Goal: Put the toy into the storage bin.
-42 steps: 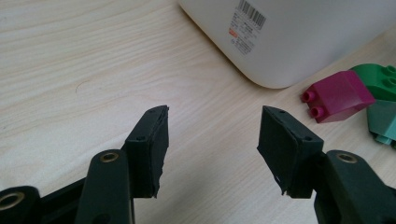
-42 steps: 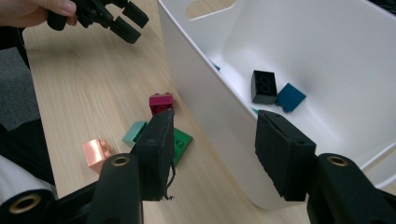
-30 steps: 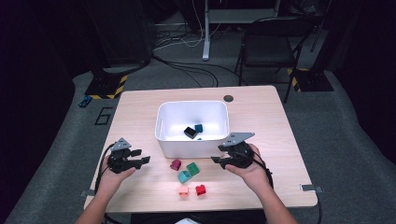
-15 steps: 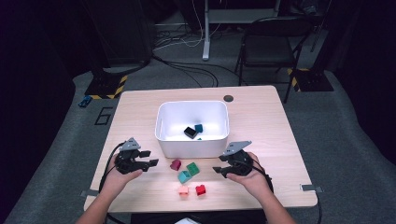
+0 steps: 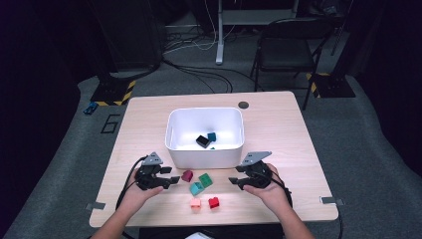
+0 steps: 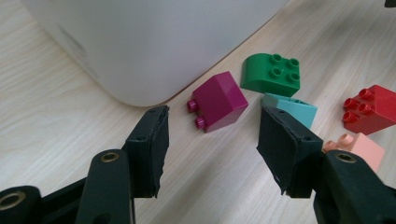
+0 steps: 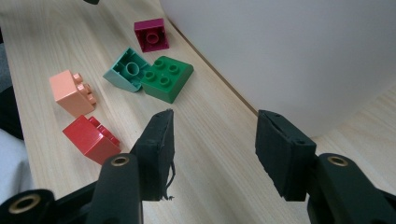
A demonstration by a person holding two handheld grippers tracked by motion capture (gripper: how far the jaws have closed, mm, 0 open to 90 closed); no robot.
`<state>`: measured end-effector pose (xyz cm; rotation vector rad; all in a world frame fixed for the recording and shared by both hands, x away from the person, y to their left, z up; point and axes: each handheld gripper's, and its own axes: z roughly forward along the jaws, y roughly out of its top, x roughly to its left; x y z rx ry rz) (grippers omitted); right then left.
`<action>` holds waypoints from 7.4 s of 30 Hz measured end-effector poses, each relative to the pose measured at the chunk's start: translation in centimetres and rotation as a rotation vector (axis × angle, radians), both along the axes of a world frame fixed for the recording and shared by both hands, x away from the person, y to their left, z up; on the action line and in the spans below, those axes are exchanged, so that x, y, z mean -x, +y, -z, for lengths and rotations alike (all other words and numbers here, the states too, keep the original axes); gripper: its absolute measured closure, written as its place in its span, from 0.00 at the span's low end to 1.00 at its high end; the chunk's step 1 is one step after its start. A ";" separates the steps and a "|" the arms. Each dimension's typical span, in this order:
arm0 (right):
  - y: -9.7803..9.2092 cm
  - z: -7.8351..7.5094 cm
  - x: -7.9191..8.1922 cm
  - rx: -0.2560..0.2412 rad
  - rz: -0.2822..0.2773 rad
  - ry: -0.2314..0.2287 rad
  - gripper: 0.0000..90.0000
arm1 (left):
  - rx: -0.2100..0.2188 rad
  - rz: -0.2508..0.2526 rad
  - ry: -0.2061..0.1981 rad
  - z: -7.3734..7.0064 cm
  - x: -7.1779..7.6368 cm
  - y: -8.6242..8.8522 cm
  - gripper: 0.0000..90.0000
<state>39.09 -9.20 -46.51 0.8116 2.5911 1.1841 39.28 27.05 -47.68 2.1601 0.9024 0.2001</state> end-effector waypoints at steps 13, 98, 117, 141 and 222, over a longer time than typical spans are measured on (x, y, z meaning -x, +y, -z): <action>-0.2 0.0 0.1 -0.010 0.006 -0.013 0.52 | -0.036 -0.006 0.040 2.0 -0.6 -1.8 0.47; -0.2 0.6 0.0 -0.012 0.012 -0.031 0.55 | -0.122 0.039 -0.042 2.8 -0.7 -6.0 0.65; -0.4 0.9 -0.1 -0.003 0.015 -0.023 0.55 | -0.058 0.039 -0.027 -0.7 0.5 -3.7 0.65; -0.6 1.1 -0.2 0.004 0.028 -0.009 0.55 | -0.044 0.121 -0.080 -10.5 1.2 -2.0 0.65; -0.9 2.6 -1.1 -0.002 0.019 0.041 0.55 | -0.090 0.192 0.008 -7.9 -16.2 -12.9 0.60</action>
